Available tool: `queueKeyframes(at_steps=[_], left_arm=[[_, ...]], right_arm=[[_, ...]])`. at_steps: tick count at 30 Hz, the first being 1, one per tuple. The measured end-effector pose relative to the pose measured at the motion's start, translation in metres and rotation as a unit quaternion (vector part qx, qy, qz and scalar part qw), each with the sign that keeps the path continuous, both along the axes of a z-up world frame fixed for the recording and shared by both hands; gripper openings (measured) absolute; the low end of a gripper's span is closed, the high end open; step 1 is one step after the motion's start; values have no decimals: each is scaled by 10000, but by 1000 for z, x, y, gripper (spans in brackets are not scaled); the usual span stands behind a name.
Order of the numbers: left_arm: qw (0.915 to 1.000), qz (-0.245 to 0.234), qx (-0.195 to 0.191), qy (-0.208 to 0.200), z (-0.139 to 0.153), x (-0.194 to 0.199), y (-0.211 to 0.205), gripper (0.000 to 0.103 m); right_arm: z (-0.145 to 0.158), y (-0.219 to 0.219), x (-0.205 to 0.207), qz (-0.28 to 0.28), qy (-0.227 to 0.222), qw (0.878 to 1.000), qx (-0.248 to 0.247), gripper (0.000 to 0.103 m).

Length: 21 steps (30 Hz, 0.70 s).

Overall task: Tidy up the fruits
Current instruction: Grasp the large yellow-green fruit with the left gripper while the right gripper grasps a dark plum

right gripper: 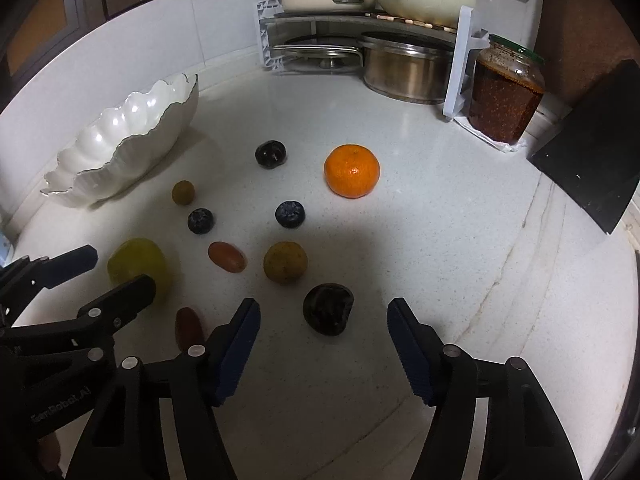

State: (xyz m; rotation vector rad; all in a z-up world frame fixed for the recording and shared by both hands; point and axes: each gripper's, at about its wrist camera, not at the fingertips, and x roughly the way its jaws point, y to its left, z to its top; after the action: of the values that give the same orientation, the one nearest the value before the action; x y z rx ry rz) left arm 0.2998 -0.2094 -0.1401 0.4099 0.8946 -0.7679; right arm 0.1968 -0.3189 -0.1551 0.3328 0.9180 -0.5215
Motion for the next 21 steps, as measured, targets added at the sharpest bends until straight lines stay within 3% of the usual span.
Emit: queueKeyframes(at_steps=[12,21], left_arm=[[9997,-88,138,193,-12,7,-10,53],[9994,-88,182,272,-14,10,-12,49]], right_arm=[[-6,-4,5,23,98,9999,78,51],[-8,-6,11,76,200,9998,36,33]])
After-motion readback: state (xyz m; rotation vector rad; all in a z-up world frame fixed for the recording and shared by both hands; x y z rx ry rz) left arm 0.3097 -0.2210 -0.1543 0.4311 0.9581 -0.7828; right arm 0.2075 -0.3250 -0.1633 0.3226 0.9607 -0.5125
